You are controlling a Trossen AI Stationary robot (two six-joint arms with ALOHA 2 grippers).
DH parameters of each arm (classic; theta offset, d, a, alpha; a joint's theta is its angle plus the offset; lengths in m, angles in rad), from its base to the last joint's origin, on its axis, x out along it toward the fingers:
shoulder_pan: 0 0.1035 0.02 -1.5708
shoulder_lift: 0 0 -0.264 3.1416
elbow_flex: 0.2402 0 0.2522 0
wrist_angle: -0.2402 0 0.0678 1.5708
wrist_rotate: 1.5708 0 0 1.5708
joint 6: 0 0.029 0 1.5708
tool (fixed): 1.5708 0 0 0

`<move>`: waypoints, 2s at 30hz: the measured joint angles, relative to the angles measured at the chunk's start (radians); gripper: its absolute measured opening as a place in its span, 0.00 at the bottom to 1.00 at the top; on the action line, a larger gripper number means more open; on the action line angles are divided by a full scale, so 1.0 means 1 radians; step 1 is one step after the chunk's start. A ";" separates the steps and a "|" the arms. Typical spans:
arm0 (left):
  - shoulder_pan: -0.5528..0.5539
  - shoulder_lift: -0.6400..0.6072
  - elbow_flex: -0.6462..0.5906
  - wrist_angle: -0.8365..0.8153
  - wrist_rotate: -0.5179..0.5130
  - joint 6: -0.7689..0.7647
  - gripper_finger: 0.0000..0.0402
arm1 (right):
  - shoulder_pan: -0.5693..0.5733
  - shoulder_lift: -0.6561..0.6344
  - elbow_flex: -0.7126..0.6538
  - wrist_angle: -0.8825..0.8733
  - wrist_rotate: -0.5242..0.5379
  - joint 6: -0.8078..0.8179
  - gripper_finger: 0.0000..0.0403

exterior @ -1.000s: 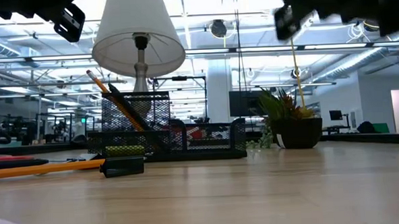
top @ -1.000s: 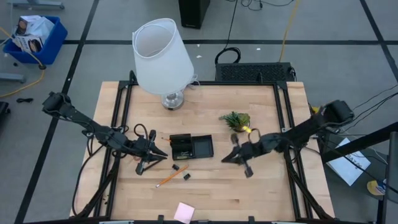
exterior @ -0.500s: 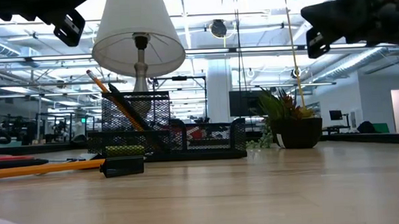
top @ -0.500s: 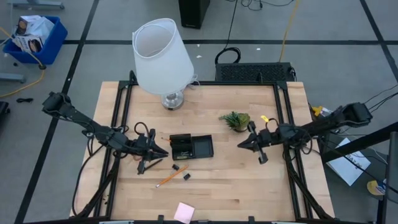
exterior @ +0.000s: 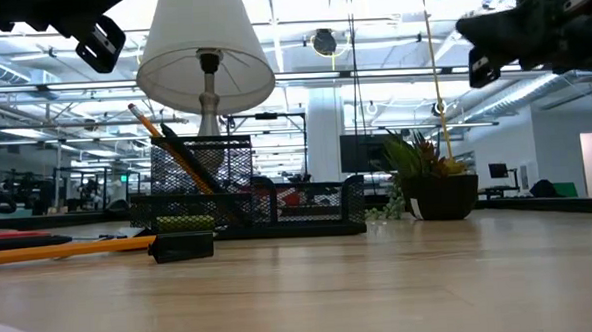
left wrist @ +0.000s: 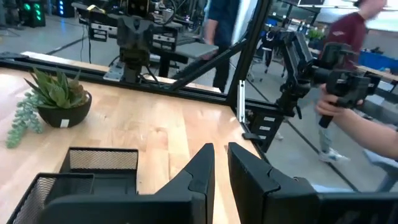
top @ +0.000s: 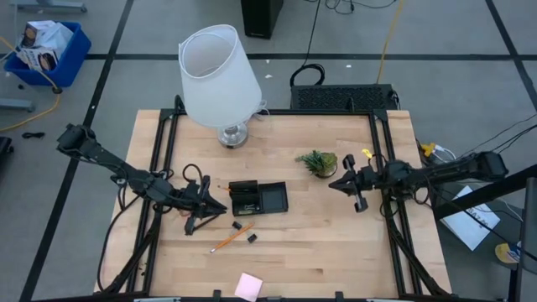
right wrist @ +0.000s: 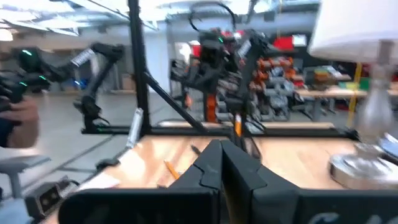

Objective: Pick and place office supplies into organizer
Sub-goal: Put the pink sticky note into the black desk organizer

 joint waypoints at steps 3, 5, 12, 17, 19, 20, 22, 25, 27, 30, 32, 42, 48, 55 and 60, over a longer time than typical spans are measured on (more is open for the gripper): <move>0.000 0.000 0.000 -0.019 0.006 0.009 0.12 | -0.021 -0.030 -0.001 -0.027 0.002 0.025 0.00; 0.000 0.000 0.000 -0.028 0.007 0.004 0.12 | -0.024 -0.035 -0.001 -0.024 0.002 0.047 0.00; -0.020 0.000 0.006 -0.018 0.077 -0.017 0.12 | -0.024 -0.049 -0.002 -0.009 0.212 -0.015 0.00; -0.048 0.030 0.006 -0.002 0.072 -0.011 0.12 | -0.024 -0.042 -0.003 -0.021 0.293 -0.018 0.00; -0.055 0.063 0.007 0.015 0.071 -0.002 0.12 | -0.023 -0.043 -0.003 -0.018 0.291 -0.018 0.00; -0.059 0.086 0.016 0.016 0.072 0.005 0.12 | -0.023 -0.043 -0.003 -0.017 0.291 -0.018 0.00; -0.071 0.144 0.049 0.000 0.082 0.019 0.12 | -0.023 -0.043 -0.003 -0.018 0.291 -0.018 0.00; -0.092 0.241 0.136 -0.060 0.152 0.064 0.12 | -0.023 -0.043 -0.004 -0.017 0.291 -0.018 0.00; -0.102 0.306 0.215 -0.131 0.223 0.082 0.12 | -0.023 -0.043 -0.004 -0.018 0.291 -0.018 0.00; -0.118 0.401 0.334 -0.281 0.329 0.089 0.12 | -0.023 -0.043 -0.004 -0.018 0.291 -0.018 0.00; -0.126 0.458 0.404 -0.363 0.370 0.086 0.12 | -0.023 -0.043 -0.004 -0.018 0.291 -0.018 0.00; -0.131 0.750 0.587 -0.423 0.615 0.047 0.12 | -0.023 -0.043 -0.004 -0.018 0.290 -0.018 0.00; -0.129 0.839 0.601 -0.312 0.689 0.056 0.09 | -0.023 -0.043 -0.004 -0.017 0.290 -0.018 0.00; -0.110 0.925 0.603 -0.160 0.754 0.024 0.03 | -0.023 -0.043 -0.004 -0.018 0.290 -0.018 0.00; -0.084 0.981 0.602 -0.136 0.734 0.003 0.01 | -0.023 -0.043 -0.004 -0.018 0.290 -0.018 0.00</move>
